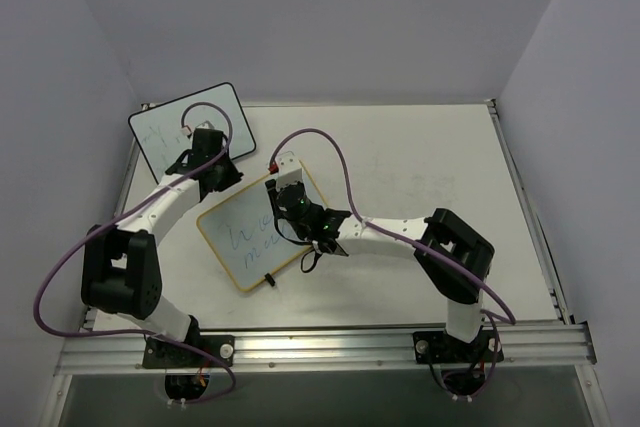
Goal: Erase the whiteboard
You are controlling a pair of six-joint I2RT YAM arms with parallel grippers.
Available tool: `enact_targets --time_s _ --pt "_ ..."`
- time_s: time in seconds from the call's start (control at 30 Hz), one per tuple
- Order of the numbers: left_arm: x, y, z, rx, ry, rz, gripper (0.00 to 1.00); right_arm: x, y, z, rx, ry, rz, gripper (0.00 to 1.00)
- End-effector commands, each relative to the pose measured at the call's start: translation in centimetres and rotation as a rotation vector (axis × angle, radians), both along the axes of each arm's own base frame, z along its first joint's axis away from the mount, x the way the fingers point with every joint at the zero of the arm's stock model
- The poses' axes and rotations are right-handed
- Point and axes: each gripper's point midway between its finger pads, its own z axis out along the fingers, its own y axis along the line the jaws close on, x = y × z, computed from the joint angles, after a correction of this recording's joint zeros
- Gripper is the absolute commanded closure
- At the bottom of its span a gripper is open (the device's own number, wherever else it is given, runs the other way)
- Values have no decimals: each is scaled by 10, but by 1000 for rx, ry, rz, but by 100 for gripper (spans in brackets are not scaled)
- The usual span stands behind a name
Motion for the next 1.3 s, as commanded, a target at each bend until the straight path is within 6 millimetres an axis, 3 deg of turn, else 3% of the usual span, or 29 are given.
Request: enact_targets --time_s 0.0,0.13,0.3,0.6,0.93,1.27 --pt "11 6 4 34 0 32 87 -13 12 17 3 2 80 90" --pt "7 3 -12 54 36 10 97 -18 28 25 1 -6 116 90" --pt "0 0 -22 67 56 -1 98 -29 48 21 -24 -8 154 90" --pt "-4 -2 -20 88 54 -20 98 -40 73 16 -47 -4 192 91" --pt "-6 -11 -16 94 46 -47 98 -41 81 18 -65 -9 183 90" --pt "-8 -12 -12 91 36 -53 98 -31 72 11 -111 -10 113 91"
